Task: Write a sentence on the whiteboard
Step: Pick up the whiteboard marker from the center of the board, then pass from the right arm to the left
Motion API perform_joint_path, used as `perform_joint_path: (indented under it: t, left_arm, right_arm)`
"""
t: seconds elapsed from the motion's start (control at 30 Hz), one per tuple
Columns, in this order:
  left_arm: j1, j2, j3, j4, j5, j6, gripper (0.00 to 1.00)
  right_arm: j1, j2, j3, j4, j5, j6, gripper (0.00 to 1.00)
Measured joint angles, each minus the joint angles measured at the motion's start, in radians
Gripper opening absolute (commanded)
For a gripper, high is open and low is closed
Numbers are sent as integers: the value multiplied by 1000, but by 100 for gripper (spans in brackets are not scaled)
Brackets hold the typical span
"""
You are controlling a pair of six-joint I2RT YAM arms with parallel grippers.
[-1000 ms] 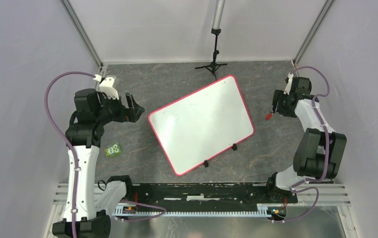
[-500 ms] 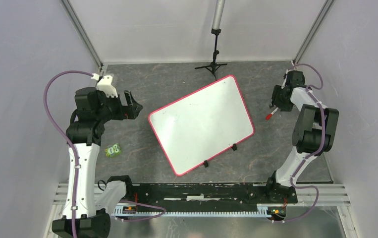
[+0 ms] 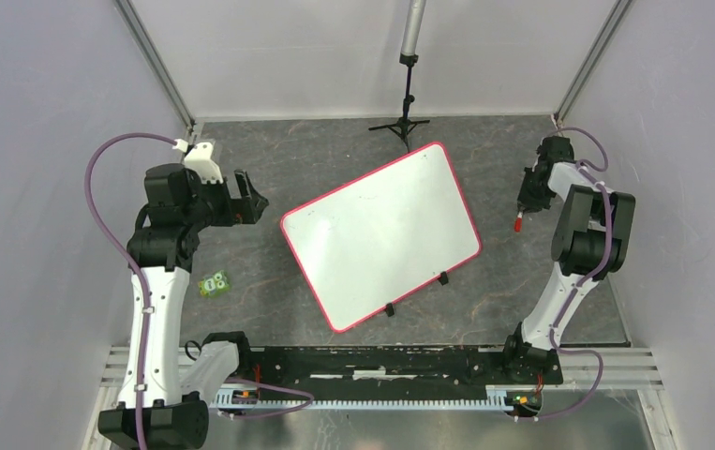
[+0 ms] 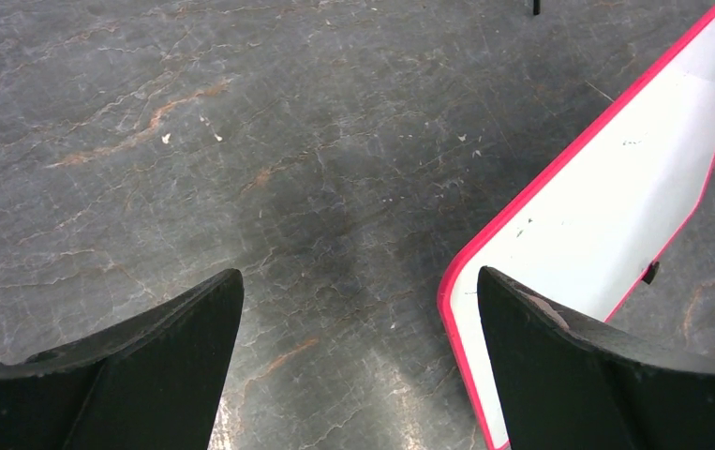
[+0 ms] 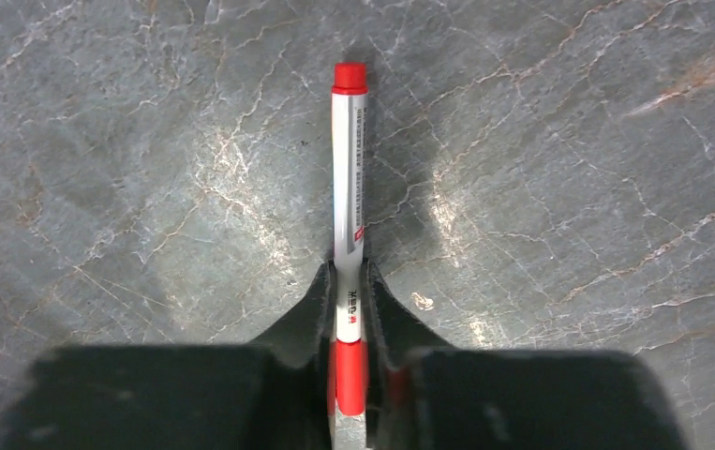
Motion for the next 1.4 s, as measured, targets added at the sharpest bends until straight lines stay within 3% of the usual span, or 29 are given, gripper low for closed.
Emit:
perform_joint_path:
  t: [0.13, 0.33, 0.63, 0.83, 1.07, 1.4]
  left_arm:
    - [0, 2, 0, -2, -13, -3, 100]
    - [0, 40, 47, -33, -10, -2, 100]
    - [0, 116, 266, -90, 110, 5, 100]
    - [-19, 198, 443, -84, 237, -14, 100]
    - [-207, 293, 517, 29, 284, -111, 100]
    - [-461, 365, 419, 428, 303, -346, 92]
  right_arm:
    - [-13, 2, 3, -5, -29, 10, 0]
    - [-5, -57, -37, 5, -166, 32, 0]
    - [13, -372, 69, 96, -437, 150, 0]
    - [118, -532, 169, 204, -472, 278, 0]
    - [389, -625, 171, 305, -420, 422, 0]
    - [558, -654, 92, 446, -389, 571, 0]
